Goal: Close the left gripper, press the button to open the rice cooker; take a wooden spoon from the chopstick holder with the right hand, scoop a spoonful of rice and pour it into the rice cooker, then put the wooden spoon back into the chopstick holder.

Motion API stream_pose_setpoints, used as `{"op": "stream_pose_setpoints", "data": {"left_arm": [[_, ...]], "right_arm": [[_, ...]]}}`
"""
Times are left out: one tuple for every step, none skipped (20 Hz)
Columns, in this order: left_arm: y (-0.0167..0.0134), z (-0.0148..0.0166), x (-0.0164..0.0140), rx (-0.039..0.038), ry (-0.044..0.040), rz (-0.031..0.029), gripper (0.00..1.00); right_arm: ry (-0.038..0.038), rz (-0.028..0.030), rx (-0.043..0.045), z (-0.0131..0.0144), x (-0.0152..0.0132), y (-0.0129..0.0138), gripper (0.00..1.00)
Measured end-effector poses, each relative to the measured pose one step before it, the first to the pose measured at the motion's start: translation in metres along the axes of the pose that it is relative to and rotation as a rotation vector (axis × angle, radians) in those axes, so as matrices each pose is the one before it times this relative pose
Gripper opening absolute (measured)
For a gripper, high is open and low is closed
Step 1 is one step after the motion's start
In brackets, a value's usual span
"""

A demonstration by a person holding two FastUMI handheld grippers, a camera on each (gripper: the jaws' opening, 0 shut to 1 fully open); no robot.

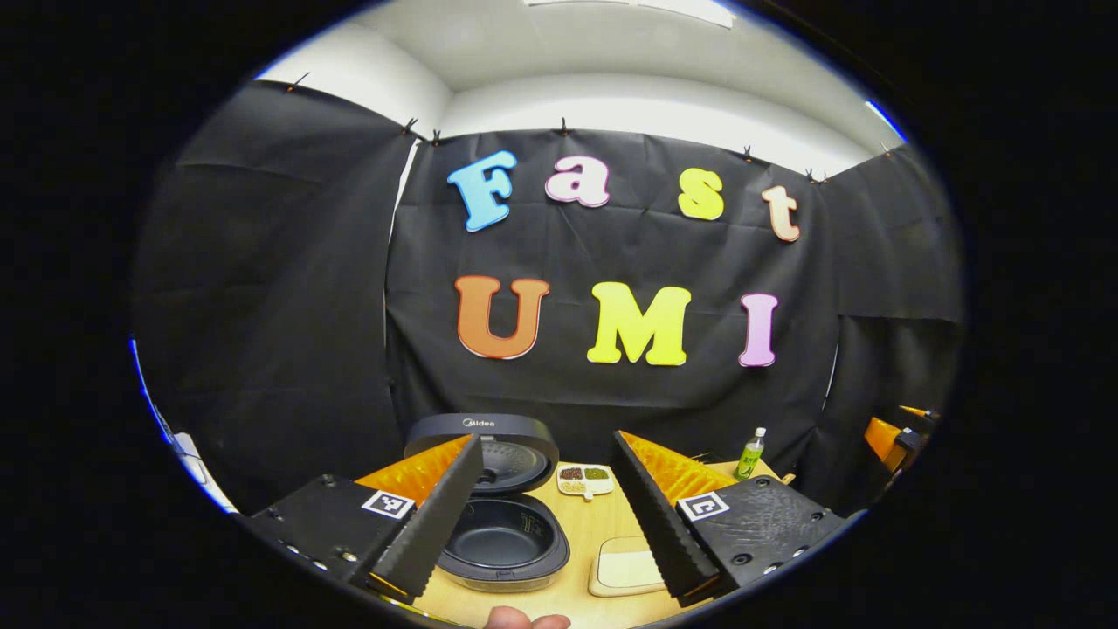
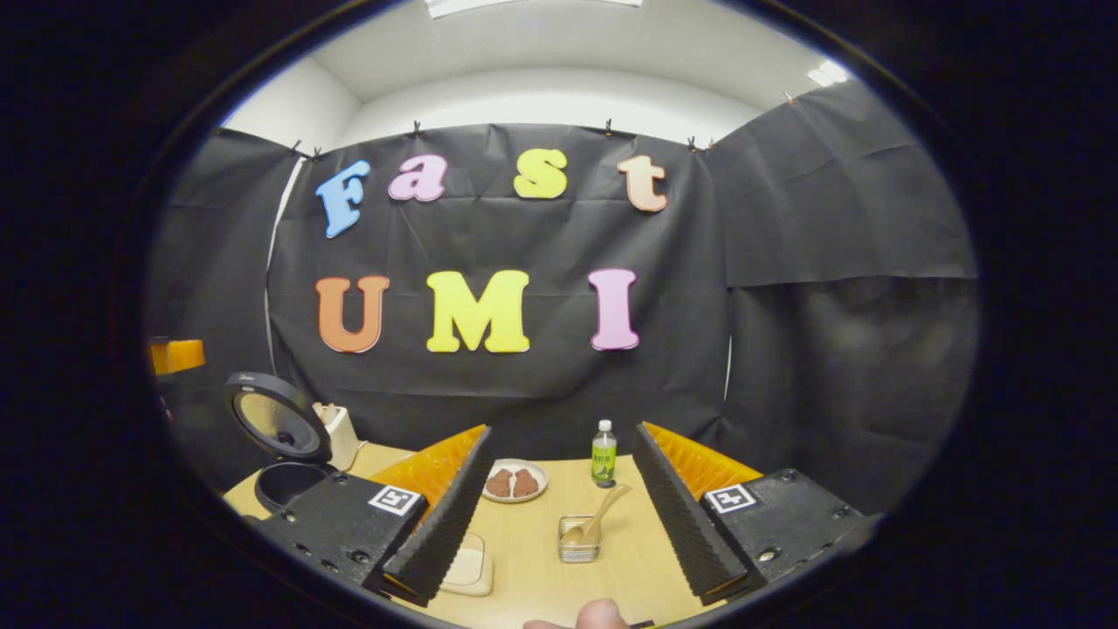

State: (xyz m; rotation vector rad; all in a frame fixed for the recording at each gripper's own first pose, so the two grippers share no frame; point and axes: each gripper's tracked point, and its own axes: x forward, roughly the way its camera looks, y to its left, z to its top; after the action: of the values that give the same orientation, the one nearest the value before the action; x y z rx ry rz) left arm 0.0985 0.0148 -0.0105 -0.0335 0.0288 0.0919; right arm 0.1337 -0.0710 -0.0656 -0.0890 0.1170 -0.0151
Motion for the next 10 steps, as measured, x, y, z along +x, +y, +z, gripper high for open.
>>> {"op": "stream_pose_setpoints", "data": {"left_arm": [[-0.00469,0.00125,-0.00614,-0.00302,-0.01104,-0.00609,0.94],[-0.00525,0.00061,-0.00460,-0.00529,-0.00931,-0.00802,0.94],[-0.00392,0.00009,-0.00327,0.00098,-0.00838,-0.00083,0.94],[-0.00172,-0.00136,-0.00185,0.00925,-0.00111,0.00677,0.94],[-0.00110,-0.00213,-0.00318,0.01266,0.00030,0.00783,0.83],[-0.00176,-0.00165,-0.00216,0.01744,0.00507,0.00360,0.94],[-0.00122,-0.00181,-0.00089,0.01105,0.00673,0.00434,0.94],[0.00009,-0.00060,-0.00054,-0.00347,0.00091,0.00966,0.94],[-0.00013,0.00103,-0.00007,-0.00589,0.00153,0.00806,0.94],[0.00000,-0.00244,0.00047,-0.00157,0.00619,0.01558,0.83]], "right_arm": [[0.01750,0.00495,0.00982,-0.00605,0.00222,-0.00307,1.00],[0.02190,0.00957,0.00931,-0.00827,0.00310,-0.00233,1.00],[0.02448,0.00322,0.00459,-0.00956,0.00528,-0.00474,1.00],[0.02719,0.00269,0.00456,-0.00947,0.00588,-0.00565,1.00],[0.02655,0.00493,0.00805,-0.00963,0.00669,-0.00428,1.00],[0.02079,0.00414,0.00968,-0.00717,0.00770,-0.00489,1.00],[0.02111,0.00830,0.00734,-0.00720,0.00855,-0.00347,1.00],[0.02071,0.01527,-0.00149,-0.00754,0.01049,-0.00227,1.00],[0.01107,0.01066,-0.00985,-0.00505,0.01087,-0.00377,1.00],[0.01312,0.00587,-0.00971,-0.00633,0.01310,-0.00553,1.00]]}}
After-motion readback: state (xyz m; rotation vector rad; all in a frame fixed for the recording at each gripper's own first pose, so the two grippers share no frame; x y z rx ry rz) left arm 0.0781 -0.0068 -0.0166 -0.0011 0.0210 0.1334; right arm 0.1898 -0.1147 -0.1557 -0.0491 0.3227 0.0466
